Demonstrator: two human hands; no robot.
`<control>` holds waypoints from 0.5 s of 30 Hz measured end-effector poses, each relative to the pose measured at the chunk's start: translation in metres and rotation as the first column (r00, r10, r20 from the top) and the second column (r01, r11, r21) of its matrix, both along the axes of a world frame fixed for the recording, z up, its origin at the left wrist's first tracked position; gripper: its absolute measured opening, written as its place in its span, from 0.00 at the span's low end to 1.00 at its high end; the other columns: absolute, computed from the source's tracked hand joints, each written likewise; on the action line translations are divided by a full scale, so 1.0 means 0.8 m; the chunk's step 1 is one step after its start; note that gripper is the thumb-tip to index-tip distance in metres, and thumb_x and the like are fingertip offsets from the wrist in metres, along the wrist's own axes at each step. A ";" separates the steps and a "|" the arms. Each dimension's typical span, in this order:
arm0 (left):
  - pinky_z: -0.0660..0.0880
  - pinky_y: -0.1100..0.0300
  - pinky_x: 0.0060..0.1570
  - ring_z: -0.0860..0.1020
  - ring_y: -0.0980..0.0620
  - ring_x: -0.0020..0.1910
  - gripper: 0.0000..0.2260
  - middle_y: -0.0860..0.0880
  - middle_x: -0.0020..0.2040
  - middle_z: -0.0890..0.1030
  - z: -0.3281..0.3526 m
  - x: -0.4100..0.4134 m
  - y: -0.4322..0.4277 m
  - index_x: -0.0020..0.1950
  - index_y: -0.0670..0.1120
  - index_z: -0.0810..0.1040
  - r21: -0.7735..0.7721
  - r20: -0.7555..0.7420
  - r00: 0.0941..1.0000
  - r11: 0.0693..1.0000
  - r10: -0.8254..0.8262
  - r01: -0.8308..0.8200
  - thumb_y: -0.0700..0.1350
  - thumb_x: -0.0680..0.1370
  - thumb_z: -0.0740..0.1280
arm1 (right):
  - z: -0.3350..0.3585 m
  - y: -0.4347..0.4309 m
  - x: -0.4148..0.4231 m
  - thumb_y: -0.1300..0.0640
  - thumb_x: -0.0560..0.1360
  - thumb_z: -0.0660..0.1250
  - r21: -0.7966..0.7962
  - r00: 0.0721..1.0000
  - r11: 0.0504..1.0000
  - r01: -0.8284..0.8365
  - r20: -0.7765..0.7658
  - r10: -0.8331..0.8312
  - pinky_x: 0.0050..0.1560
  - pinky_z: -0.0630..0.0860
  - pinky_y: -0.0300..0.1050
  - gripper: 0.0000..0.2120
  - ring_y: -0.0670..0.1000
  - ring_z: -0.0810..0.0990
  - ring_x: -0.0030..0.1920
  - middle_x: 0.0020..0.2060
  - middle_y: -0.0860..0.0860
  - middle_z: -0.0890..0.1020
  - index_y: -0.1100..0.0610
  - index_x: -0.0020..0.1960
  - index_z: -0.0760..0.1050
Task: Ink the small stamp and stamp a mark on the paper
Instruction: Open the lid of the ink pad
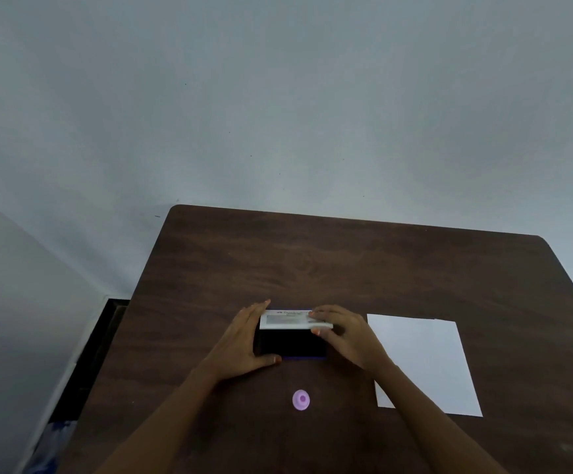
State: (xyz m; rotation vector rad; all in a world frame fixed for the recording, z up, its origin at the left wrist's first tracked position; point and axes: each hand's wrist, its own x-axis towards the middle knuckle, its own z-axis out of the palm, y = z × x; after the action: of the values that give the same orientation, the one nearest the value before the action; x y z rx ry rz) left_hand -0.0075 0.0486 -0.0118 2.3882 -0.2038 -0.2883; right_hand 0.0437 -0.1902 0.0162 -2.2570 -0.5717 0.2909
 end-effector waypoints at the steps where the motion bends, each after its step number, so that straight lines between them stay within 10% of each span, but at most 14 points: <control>1: 0.48 0.55 0.72 0.52 0.56 0.72 0.46 0.51 0.75 0.55 0.000 0.000 0.000 0.73 0.53 0.47 -0.024 -0.016 1.000 0.999 0.024 -0.024 0.59 0.65 0.72 | 0.003 0.004 0.003 0.53 0.73 0.66 0.064 0.999 0.997 0.046 -0.007 -0.046 0.51 0.71 0.27 0.10 0.43 0.77 0.53 0.52 0.46 0.81 0.50 0.53 0.77; 9: 0.44 0.56 0.71 0.46 0.59 0.72 0.53 0.53 0.77 0.45 0.000 0.005 -0.002 0.69 0.60 0.31 -0.017 -0.081 0.997 1.000 0.008 -0.009 0.64 0.63 0.70 | 0.008 0.052 0.051 0.57 0.75 0.63 0.290 0.920 0.876 0.385 -0.189 -0.342 0.44 0.72 0.36 0.05 0.43 0.76 0.47 0.48 0.52 0.80 0.53 0.49 0.76; 15: 0.39 0.57 0.70 0.37 0.58 0.72 0.49 0.58 0.71 0.32 -0.009 0.009 0.002 0.66 0.60 0.26 0.103 -0.067 0.994 0.990 -0.089 0.096 0.67 0.67 0.65 | -0.016 0.058 0.088 0.63 0.74 0.63 0.069 0.912 0.911 0.407 -0.073 -0.403 0.54 0.72 0.47 0.06 0.55 0.75 0.52 0.50 0.59 0.79 0.61 0.49 0.78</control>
State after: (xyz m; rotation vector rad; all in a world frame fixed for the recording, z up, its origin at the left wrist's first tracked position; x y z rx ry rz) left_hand -0.0005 0.0502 -0.0190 2.4746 -0.2776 -0.4261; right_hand 0.1138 -0.1438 0.0033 -2.2142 -0.0725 0.1176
